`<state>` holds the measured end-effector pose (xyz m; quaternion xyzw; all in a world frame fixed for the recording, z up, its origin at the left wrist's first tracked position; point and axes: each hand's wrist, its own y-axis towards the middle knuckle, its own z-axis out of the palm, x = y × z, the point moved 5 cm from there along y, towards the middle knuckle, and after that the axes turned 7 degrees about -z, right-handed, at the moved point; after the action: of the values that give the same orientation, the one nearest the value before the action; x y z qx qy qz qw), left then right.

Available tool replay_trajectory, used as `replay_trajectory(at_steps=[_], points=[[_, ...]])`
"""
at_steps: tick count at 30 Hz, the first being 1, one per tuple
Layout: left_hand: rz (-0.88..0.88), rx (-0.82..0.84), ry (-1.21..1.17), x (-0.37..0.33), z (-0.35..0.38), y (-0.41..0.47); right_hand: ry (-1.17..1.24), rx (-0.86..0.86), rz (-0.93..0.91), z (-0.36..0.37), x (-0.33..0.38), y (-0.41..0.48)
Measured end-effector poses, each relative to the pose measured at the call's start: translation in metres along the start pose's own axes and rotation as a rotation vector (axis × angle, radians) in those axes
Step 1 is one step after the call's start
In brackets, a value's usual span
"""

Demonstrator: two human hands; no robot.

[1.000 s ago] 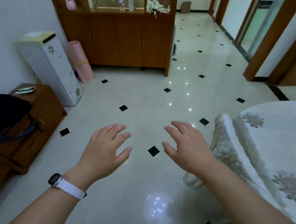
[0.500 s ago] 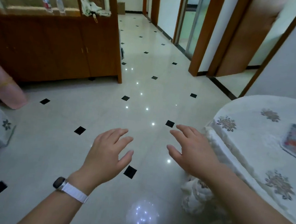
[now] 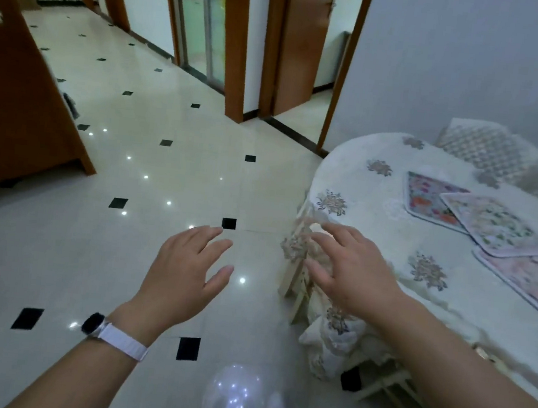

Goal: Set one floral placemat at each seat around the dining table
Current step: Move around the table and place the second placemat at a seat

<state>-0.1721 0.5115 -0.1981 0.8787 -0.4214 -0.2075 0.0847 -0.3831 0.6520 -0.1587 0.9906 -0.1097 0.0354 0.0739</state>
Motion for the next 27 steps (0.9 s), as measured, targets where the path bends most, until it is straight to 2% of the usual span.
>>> replay_trajectory(at_steps=[7,16,21,27], points=[[0.099,0.066,-0.016,-0.009,0.042,0.077,0.048,-0.010,0.123,0.026,-0.052,0.033],[0.144,0.148,0.067,-0.007,0.087,0.224,0.142,0.002,0.167,0.054,-0.148,0.146],[0.204,0.116,0.065,-0.031,0.107,0.309,0.162,-0.038,0.203,0.050,-0.201,0.188],[0.296,0.160,0.046,-0.062,0.142,0.372,0.163,-0.040,0.276,0.048,-0.255,0.202]])
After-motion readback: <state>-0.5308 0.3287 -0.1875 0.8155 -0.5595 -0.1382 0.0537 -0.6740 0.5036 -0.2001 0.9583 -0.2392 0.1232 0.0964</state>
